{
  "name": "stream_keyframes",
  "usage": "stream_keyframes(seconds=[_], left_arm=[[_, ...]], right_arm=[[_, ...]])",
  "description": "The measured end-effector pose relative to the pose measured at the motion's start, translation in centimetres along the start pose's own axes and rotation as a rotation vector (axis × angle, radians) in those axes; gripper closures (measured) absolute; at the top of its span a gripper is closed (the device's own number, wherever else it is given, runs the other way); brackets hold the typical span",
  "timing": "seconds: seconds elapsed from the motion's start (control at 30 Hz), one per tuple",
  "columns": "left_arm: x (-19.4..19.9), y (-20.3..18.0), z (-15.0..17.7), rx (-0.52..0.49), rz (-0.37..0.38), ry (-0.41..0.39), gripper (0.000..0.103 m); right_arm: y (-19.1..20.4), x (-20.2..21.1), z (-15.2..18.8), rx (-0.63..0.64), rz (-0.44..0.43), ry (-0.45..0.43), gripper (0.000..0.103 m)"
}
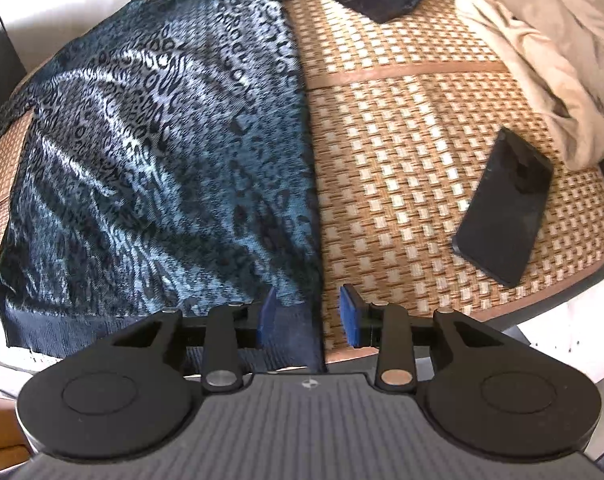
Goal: Fold clothes
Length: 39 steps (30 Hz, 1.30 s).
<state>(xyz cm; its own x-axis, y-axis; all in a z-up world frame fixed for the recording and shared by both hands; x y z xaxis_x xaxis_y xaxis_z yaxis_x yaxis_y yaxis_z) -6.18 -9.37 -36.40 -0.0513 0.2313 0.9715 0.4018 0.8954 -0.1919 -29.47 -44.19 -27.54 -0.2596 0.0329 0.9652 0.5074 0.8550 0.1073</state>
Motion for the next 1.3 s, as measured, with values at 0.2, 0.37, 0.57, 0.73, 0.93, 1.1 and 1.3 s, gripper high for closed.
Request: stream_keyframes(seconds=[0.2,0.37,0.57,0.73,0.93,1.1,1.3], left_arm=[[-1.3,0.9,0.5,0.053,-0.008,0.012,0.103],[-0.3,5.4,2.6,0.182,-0.039,0.023,0.103],[6.0,5.8,-2.8,0.280,0.022,-0.197,0.067],[8.2,4.9,-10.6,0.338,0.024,-0.323,0.054],[7.3,4.3,-19.2,0.446,-0.068,-0.369,0.049],[3.4,5.3,-23.0,0.551,-0.161,-0.319,0.049],[-1.3,6.0,-26.0,0.565,-0.195,-0.292,0.049]], right_arm=[[1.7,0.0,-0.4,0.015,-0.010,0.000,0.061],[1.6,2.0,-2.7,0.008,-0.002,-0.057,0.060],[2.3,6.2,-8.7,-0.001,-0.015,-0.221,0.057],[3.1,8.6,-17.0,0.010,-0.088,-0.367,0.054],[2.3,6.5,-28.2,0.005,-0.178,-0.448,0.050],[-1.2,-3.3,-34.1,-0.068,-0.180,-0.334,0.052],[-3.8,-13.3,-35.1,-0.146,-0.142,-0.164,0.054]])
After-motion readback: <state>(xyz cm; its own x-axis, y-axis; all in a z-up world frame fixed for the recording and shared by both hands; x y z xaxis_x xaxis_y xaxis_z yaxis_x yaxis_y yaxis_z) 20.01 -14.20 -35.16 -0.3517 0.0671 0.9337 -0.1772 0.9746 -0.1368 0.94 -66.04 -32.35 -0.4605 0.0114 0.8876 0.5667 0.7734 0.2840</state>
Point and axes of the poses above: each gripper's, at about its wrist camera, not at the fingertips, and x roughly against the way its jaws point, y to its left, z to its underside, the point moved 8 cm from there along -x, roughly the way its jaws point, and after that the axes turned 3 degrees about x, right-handed, at the moved point
